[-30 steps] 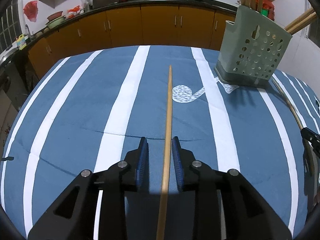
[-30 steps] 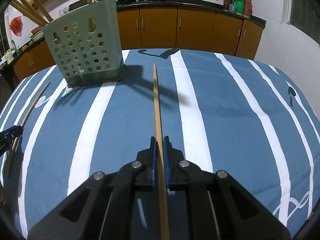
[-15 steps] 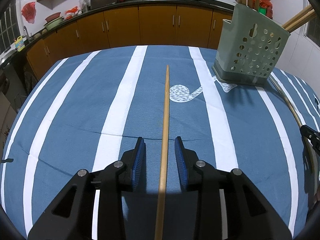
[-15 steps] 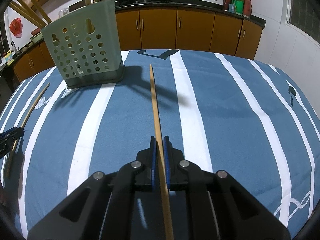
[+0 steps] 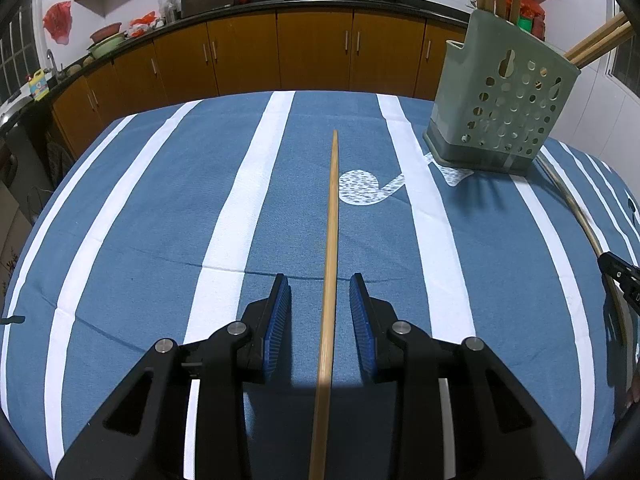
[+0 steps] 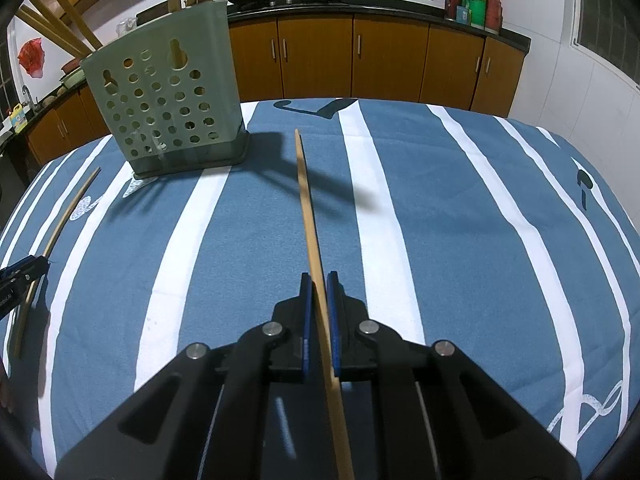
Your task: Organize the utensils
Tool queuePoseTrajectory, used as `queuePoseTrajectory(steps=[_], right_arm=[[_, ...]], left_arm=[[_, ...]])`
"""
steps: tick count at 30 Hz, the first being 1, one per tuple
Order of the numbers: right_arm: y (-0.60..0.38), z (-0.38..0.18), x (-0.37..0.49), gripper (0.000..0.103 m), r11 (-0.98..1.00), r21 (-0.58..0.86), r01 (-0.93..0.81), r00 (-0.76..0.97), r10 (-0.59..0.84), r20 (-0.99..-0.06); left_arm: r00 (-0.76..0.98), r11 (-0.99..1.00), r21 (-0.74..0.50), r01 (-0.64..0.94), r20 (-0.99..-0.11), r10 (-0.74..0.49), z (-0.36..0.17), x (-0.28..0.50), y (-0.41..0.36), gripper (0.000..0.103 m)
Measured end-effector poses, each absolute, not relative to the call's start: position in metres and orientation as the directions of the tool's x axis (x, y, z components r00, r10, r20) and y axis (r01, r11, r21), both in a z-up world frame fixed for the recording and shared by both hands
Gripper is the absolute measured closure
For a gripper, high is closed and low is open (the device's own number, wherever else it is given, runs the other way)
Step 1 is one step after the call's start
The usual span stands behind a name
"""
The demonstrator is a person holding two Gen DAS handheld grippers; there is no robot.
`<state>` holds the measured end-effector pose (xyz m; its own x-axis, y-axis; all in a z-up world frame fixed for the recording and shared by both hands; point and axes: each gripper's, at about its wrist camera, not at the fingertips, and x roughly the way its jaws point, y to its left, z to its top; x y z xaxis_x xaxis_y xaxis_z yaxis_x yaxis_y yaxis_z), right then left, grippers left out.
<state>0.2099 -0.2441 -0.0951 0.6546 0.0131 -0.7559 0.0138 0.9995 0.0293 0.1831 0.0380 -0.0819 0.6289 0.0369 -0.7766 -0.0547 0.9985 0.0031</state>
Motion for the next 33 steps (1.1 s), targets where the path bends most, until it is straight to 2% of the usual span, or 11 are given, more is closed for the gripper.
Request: queuePoseTrajectory(steps=[21,23,25,33], right_arm=[[-0.247,-0.096,0.206,0.093,0.999,0.039,0.024,0.654,0.014,-0.757],[-0.247,-0.096,0.206,0.094,0.999,0.039,0.024,0.654,0.014,-0.756],[-0.247,-0.096,0.206,0.094,0.999,0.042,0.023,0.655,0.017,-0.756],[-0.252,-0.092,0.202,0.095,0.998,0.052,0.033,0.661,0.018,-0.751]], left_arm=[[0.627,0.999,0.018,-0.043,-0.778,0.042,-0.082,0.173,0.04,0.07],[0.628,0.999,0.016,-0.046,-0.777,0.041,-0.081,0.173,0.042,0.077],[0.629,0.999,0.018,-0.037,-0.777,0.038,-0.081,0.172,0.042,0.092],[0.621,1.0,0.009,-0.024,-0.784,0.022,-0.08,0.17,0.044,0.096]])
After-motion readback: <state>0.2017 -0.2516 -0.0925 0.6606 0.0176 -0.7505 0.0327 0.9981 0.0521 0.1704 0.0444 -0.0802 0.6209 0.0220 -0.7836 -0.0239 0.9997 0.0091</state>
